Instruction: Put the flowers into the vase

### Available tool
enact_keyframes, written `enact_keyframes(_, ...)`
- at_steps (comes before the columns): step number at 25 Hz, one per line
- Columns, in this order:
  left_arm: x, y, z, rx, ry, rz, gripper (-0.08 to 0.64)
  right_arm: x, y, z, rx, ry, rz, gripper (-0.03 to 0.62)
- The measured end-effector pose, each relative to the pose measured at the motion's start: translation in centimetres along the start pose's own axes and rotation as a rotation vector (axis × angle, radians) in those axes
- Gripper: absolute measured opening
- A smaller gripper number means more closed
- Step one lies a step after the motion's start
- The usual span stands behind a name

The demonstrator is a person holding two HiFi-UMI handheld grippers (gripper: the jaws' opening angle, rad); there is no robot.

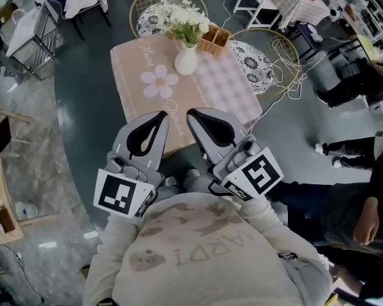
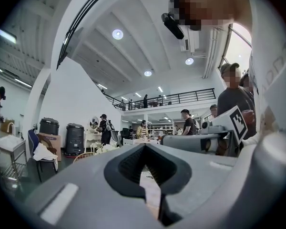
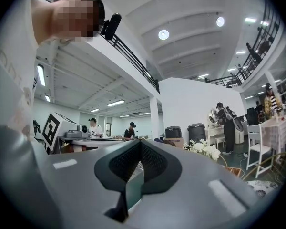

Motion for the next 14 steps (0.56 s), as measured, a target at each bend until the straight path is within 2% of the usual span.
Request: enact_keyframes(14, 2.9, -0.6, -0.6, 0.01, 0.009, 0.002, 0.0, 0.5, 2.4, -0.7, 0.004, 0.019, -0.005, 0.026)
Point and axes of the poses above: the fingertips, and each gripper's own axes: x forward along the fingers, y to its right, z out of its underside, the point moved 6 cm from there along -x, backward along the fingers
